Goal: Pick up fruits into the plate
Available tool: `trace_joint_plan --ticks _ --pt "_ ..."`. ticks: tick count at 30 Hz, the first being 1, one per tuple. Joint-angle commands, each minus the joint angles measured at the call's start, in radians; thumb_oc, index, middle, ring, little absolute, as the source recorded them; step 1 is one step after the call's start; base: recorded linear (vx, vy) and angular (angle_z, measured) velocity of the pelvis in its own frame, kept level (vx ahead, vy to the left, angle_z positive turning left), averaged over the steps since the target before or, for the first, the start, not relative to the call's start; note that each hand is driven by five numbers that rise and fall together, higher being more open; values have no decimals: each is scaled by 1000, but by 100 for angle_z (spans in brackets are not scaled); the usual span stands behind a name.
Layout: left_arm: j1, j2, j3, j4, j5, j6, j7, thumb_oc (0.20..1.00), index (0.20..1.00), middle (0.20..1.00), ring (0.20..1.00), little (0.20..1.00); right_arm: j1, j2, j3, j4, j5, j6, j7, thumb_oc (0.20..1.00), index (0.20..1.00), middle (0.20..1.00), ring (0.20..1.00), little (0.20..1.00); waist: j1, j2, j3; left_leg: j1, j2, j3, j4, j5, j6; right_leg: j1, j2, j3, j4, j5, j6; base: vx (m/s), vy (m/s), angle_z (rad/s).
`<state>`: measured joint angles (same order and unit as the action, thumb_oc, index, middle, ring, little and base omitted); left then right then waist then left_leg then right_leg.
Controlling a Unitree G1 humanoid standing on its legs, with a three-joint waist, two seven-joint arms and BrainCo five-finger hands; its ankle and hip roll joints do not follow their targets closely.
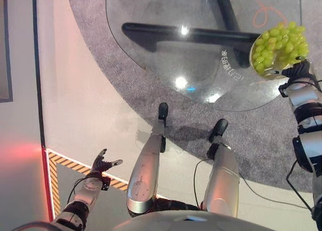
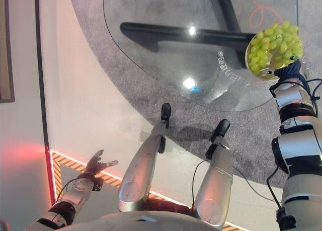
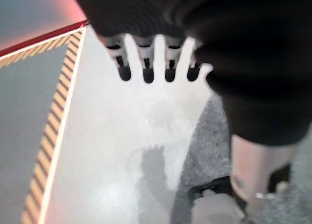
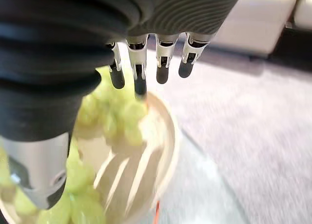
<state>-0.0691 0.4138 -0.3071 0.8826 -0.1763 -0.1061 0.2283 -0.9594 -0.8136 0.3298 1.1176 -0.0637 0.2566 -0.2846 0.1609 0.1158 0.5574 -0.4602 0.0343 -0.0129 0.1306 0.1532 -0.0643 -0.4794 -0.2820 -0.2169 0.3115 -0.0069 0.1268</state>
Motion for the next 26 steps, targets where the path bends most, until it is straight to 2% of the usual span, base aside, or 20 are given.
trace_joint_plan --ticks 1,3,4,6,8,10,13,18,21,26 --pt "-21 33 37 82 -4 20 14 1000 1000 1000 1000 1000 124 -29 -11 -41 -22 -86 -77 1000 1000 1000 1000 1000 -31 -15 -37 114 -52 42 17 -161 30 111 129 -48 -34 -58 -52 -38 -2 4" --pt "-33 30 55 97 -6 16 18 1000 1000 1000 1000 1000 203 9 -39 -79 -27 -164 -116 1000 1000 1000 1000 1000 -45 -33 -37 186 -38 48 -12 -163 25 185 132 -44 -69 -53 -46 -11 5 2" --pt "-41 28 61 102 -4 16 20 1000 1000 1000 1000 1000 232 28 -47 -105 -48 -179 -140 1000 1000 1000 1000 1000 -51 -42 -37 214 -34 52 -21 -163 21 217 131 -44 -85 -50 -43 14 25 -7" --pt "-43 16 75 125 7 10 34 1000 1000 1000 1000 1000 336 83 -62 -159 -73 -229 -172 1000 1000 1000 1000 1000 -67 -60 -78 260 -16 66 -57 -159 12 271 133 -47 -130 -38 -35 29 28 -9" --pt "-49 0 80 161 29 18 45 1000 1000 1000 1000 1000 450 161 -55 -196 -96 -253 -195 1000 1000 1000 1000 1000 -83 -84 -133 319 3 88 -104 -158 4 338 133 -50 -186 -27 -24 37 -1 -14" --pt "-47 -9 85 178 50 19 47 1000 1000 1000 1000 1000 523 200 -61 -204 -92 -266 -180 1000 1000 1000 1000 1000 -94 -98 -163 350 17 102 -121 -157 -2 371 131 -51 -210 -20 -17 14 -8 -17" --pt "-29 -43 92 228 97 10 65 1000 1000 1000 1000 1000 677 291 -70 -159 -109 -313 -150 1000 1000 1000 1000 1000 -115 -123 -240 416 43 134 -159 -151 -9 433 128 -54 -258 -4 -4 46 2 -8" --pt "-31 -66 61 270 209 24 33 1000 1000 1000 1000 1000 801 389 -43 -124 -136 -304 -84 1000 1000 1000 1000 1000 -148 -139 -327 480 69 189 -181 -154 -18 493 119 -57 -295 5 9 22 14 -11" --pt "-34 -79 59 300 206 42 7 1000 1000 1000 1000 1000 849 429 -52 -55 -149 -296 -38 1000 1000 1000 1000 1000 -167 -142 -375 519 78 228 -189 -163 -18 524 109 -67 -306 5 20 43 19 -20" --pt "-40 -80 63 319 231 79 -16 1000 1000 1000 1000 1000 876 453 -35 38 -233 -251 3 1000 1000 1000 1000 1000 -176 -140 -404 546 98 278 -190 -166 -24 550 93 -91 -314 7 29 8 1 -15"
